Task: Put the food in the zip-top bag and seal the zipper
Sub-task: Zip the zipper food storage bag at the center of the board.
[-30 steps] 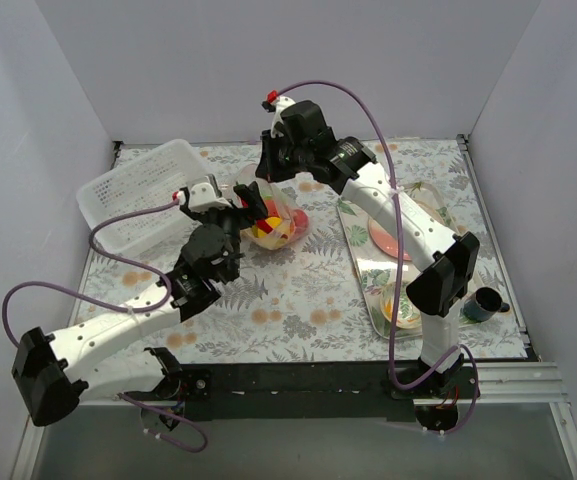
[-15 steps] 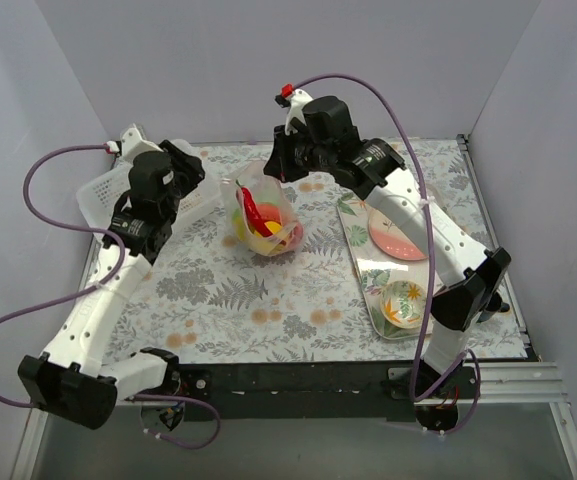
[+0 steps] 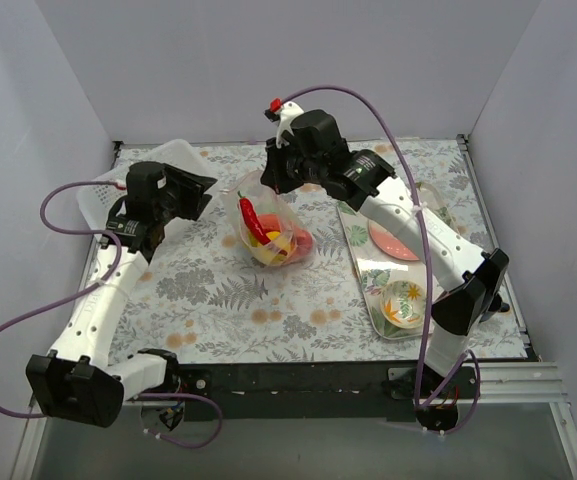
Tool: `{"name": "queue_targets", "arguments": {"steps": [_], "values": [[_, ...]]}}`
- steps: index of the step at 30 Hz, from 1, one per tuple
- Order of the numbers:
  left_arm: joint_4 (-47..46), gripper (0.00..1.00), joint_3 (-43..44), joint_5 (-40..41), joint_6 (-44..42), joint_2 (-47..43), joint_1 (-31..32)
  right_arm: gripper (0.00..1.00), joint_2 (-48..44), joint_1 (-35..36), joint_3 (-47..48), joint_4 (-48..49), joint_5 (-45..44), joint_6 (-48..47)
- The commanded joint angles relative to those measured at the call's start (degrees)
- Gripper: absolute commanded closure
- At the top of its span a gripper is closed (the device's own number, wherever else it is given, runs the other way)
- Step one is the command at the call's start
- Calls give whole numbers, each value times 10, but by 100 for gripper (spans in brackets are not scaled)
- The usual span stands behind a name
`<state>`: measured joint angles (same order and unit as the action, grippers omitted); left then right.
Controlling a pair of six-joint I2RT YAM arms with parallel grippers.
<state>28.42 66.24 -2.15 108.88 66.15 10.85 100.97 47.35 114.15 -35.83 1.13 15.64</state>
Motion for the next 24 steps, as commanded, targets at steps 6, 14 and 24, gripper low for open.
{"name": "queue_targets", "arguments": {"steps": [6,14,24], "values": [[-1,56,-68,-142,136,-43,-54,99,-31,22,-50,101,-42,-18],[-34,57,-102,-178,179,-26,-58,99,-24,32,-48,103,-60,-23],[-74,60,-124,-191,211,-16,-60,99,-27,46,-61,103,-76,-29]]}}
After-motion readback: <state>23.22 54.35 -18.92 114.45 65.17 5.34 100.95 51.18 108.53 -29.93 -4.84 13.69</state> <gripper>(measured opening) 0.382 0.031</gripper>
